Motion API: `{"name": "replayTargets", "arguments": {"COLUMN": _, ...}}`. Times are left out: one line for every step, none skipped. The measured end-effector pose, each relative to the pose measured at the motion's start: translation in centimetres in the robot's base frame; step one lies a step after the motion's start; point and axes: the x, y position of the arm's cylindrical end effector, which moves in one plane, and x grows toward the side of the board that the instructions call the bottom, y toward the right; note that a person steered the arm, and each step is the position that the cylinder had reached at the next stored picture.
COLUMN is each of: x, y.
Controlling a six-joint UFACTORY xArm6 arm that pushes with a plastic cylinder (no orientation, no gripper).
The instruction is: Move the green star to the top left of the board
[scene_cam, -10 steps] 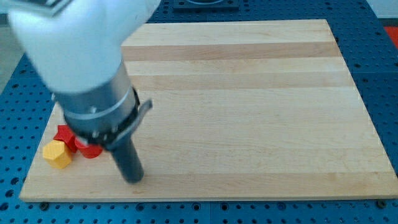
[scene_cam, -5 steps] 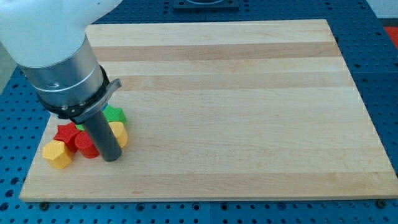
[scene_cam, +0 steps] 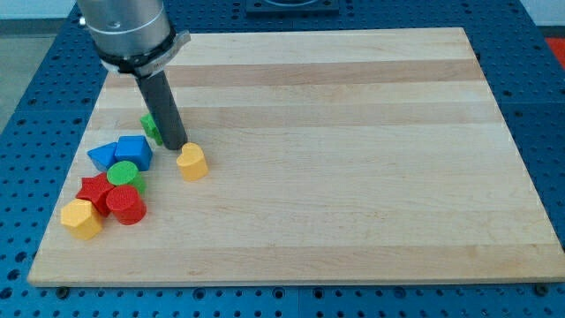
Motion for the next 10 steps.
{"name": "replayTargets", "arguments": {"x": 0.0, "y": 0.0}}
{"name": "replayTargets", "arguments": {"x": 0.4, "y": -1.7}}
{"name": "replayTargets", "arguments": {"x": 0.4, "y": -3.3}}
{"name": "replayTargets", "arguments": {"x": -0.4, "y": -3.3}}
{"name": "replayTargets", "arguments": {"x": -9.0, "y": -3.2}}
{"name": "replayTargets", "arguments": {"x": -15.2, "y": -3.2}}
{"name": "replayTargets", "arguments": {"x": -15.3, "y": -3.2}}
{"name": "replayTargets", "arguments": {"x": -12.5, "y": -3.2}}
{"name": "replayTargets", "arguments": {"x": -8.1, "y": -4.6}}
{"name": "replayTargets", "arguments": {"x": -12.0, "y": -7.1}}
